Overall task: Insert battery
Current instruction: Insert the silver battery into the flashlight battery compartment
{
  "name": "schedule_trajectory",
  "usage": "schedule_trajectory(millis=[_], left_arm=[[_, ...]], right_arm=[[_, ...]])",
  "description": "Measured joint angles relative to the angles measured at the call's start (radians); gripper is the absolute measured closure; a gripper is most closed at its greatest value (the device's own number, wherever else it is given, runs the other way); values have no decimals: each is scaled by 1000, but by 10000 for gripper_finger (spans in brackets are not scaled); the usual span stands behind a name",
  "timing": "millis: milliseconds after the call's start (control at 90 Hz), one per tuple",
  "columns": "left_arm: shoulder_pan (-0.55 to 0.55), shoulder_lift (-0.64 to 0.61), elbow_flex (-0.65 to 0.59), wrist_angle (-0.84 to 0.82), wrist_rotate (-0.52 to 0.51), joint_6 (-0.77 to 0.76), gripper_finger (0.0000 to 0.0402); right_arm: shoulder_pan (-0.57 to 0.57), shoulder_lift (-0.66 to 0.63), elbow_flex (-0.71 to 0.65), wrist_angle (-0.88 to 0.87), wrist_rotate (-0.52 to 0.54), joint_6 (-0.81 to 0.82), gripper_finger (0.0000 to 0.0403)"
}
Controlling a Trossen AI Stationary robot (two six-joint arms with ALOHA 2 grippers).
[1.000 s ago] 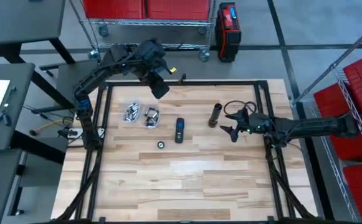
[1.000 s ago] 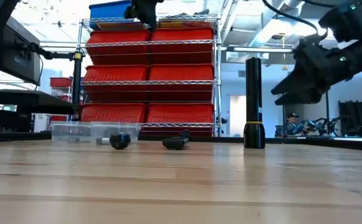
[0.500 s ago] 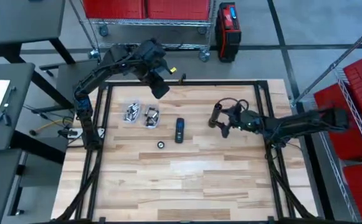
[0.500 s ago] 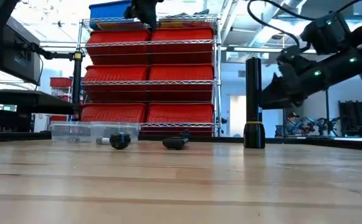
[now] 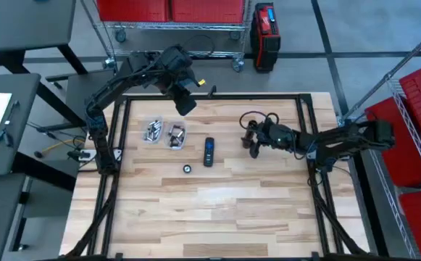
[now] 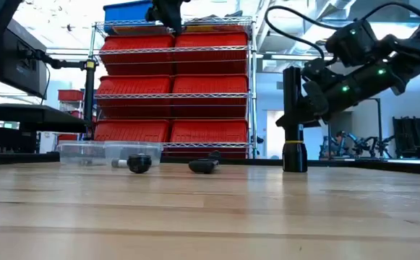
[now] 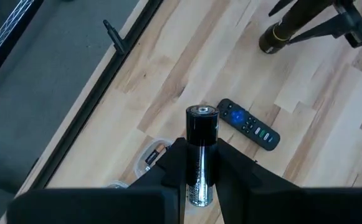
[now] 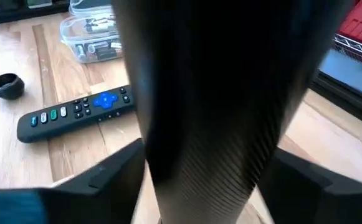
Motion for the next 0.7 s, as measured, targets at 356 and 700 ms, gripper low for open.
schedule_trajectory(millis=[356,700], left_arm=[[0,0,0,157,35,18,365],[-38,3,-2,558,205,27,365]], right_arm=[[1,-56,193,-353,-89,36,264],[1,-75,603,-730,-246,19,264]])
